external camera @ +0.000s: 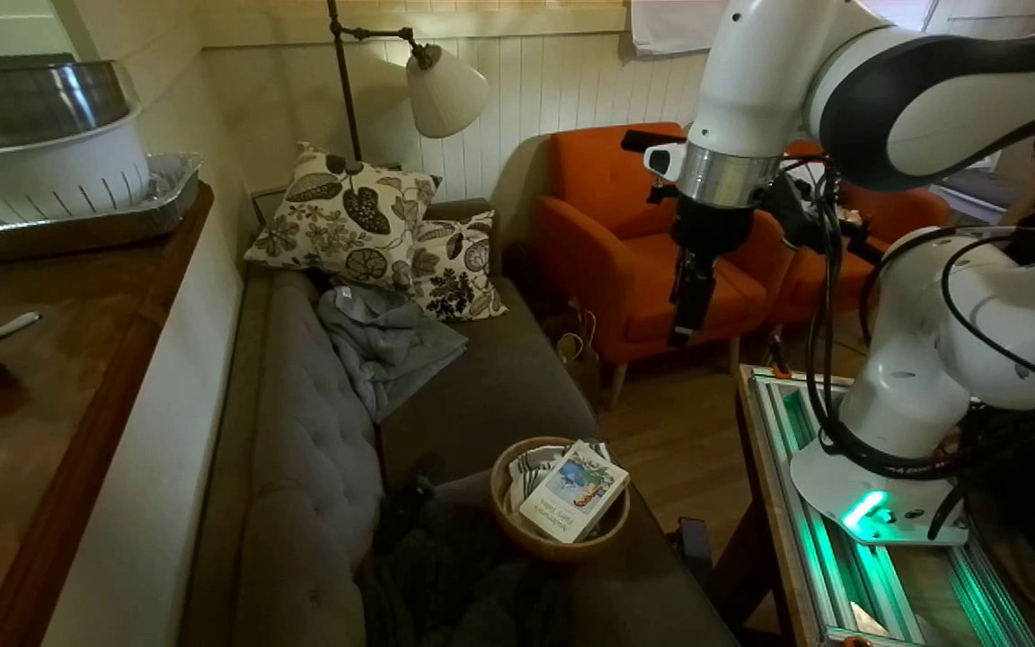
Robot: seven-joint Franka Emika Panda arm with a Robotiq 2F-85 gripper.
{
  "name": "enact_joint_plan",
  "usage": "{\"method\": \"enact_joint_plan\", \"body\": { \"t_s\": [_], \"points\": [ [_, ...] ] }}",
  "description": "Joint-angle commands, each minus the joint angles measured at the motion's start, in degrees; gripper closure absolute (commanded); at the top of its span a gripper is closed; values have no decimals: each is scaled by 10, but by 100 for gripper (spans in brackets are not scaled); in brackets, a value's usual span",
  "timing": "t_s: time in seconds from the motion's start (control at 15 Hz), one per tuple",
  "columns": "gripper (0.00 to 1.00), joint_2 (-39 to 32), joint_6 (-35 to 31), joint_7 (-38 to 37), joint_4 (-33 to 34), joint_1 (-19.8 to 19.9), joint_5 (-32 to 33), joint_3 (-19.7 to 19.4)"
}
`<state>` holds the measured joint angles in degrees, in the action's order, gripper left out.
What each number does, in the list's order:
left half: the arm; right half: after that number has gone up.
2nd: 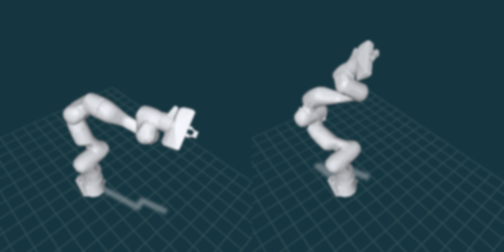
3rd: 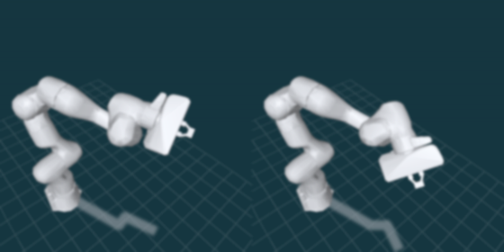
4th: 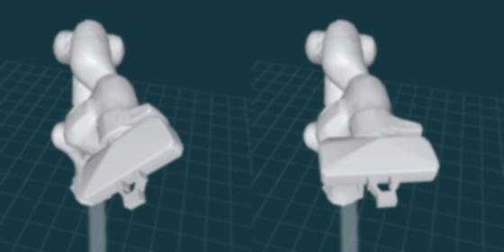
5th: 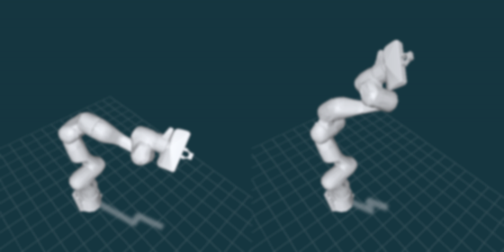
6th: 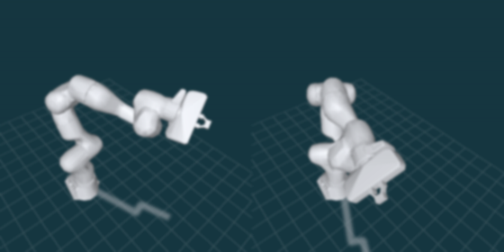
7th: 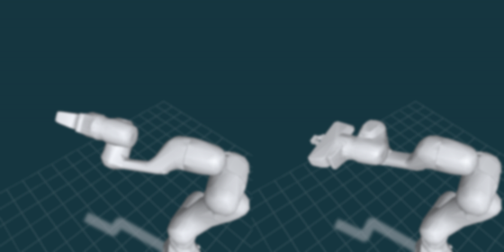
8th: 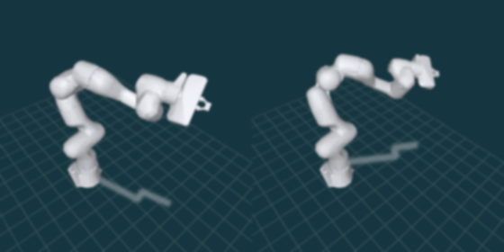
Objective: Put the white book on the back of the sofa
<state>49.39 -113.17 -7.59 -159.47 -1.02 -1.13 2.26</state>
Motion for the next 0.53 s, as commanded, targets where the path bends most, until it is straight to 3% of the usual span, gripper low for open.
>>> {"method": "enact_joint_plan", "body": {
  "t_s": [0.0, 0.2, 0.47],
  "points": [
    [0, 0, 1, 3, 1, 4, -3, 3],
    [0, -8, -5, 3, 1, 6, 0, 4],
    [0, -102, -22, 60, 11, 1, 8, -18]
  ]
}}
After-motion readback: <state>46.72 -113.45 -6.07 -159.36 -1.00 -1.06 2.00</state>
